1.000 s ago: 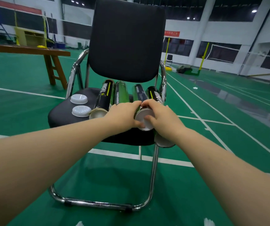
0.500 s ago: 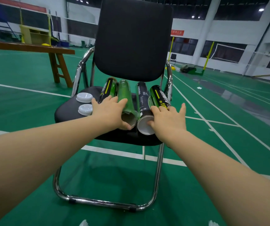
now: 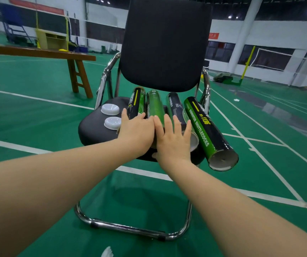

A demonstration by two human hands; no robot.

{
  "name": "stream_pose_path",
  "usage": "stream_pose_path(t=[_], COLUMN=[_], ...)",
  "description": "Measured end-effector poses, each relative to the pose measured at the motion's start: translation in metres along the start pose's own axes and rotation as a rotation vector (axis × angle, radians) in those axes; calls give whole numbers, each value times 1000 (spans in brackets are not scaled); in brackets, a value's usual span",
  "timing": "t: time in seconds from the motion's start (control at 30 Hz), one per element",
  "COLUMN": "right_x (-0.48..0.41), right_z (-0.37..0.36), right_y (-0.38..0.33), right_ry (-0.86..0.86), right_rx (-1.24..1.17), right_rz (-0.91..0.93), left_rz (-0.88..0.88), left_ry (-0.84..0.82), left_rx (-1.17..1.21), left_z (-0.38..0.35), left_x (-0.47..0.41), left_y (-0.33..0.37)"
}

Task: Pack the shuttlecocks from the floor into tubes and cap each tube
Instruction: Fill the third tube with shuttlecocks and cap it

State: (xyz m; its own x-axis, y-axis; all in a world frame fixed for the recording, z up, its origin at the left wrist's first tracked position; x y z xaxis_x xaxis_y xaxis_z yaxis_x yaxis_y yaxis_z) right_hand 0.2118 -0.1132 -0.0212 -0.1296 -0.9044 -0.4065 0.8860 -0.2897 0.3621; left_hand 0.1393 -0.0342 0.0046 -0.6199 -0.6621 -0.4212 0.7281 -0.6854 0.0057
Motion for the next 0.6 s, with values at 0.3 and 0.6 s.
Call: stream_pose_path(t=[0.3,0.6], right_x=[3,40], right_z=[45,148], right_y=[16,0], right_ry=[460,632], right_rx=[-114,-224], right_rz=[-36,-159], left_rz=[-161,-258], left_ry=[81,260], left_rx=[580,834], left_z=[5,91], left_x=[27,50], left_y=[-28,-9])
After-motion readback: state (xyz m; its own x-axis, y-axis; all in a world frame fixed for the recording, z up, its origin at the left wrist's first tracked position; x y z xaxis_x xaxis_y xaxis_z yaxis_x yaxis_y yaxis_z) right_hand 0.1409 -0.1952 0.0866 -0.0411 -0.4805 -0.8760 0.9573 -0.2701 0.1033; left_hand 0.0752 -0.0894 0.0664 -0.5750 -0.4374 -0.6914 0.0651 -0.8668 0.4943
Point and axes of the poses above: each hand's wrist, its own x-axis away from the middle knuckle, its own z-axis out of the back of the hand, y = z × x, the point moved 1 cm from there along -x, towards the middle knuckle, and after that the axes turned 14 degrees about z, right-handed, at the moved point
